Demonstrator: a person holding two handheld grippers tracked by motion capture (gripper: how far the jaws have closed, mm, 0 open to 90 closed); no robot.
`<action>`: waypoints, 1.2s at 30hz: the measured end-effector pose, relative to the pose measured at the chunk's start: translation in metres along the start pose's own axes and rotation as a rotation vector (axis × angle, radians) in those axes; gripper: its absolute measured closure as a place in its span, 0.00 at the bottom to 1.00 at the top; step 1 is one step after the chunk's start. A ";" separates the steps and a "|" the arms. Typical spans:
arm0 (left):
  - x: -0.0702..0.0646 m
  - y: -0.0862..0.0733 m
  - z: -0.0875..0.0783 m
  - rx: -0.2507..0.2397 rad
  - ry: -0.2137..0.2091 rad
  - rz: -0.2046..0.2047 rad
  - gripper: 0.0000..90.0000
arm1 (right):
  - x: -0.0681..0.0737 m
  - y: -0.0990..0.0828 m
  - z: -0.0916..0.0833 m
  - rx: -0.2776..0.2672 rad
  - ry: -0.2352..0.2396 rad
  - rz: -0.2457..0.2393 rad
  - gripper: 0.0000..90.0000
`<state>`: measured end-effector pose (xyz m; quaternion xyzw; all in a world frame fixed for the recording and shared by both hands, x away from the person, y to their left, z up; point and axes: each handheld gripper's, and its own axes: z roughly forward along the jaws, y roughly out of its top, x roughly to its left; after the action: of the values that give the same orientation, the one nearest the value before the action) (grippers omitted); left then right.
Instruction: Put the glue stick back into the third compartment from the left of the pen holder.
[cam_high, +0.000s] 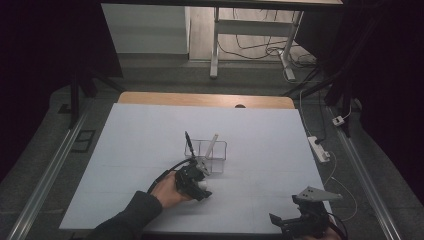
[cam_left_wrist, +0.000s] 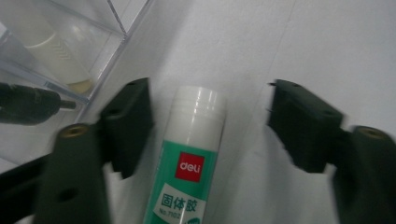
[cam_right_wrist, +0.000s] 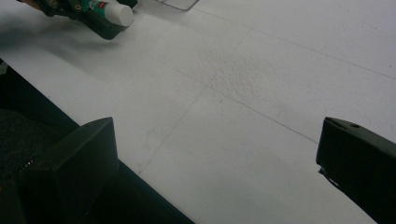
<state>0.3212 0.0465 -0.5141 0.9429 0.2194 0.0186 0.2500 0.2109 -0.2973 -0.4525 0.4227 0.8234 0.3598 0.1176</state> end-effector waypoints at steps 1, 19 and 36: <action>0.000 0.001 0.000 -0.001 0.001 -0.002 0.44 | 0.000 0.000 0.000 0.001 0.000 0.001 0.00; 0.003 0.003 -0.010 0.016 0.040 -0.035 0.72 | 0.000 0.000 0.000 0.000 0.000 0.002 0.00; 0.010 0.003 -0.040 -0.174 -0.055 -0.123 0.72 | 0.000 0.000 0.000 0.002 -0.001 0.003 0.00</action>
<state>0.3257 0.0671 -0.4786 0.9024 0.2676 -0.0035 0.3376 0.2107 -0.2973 -0.4525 0.4243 0.8230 0.3589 0.1171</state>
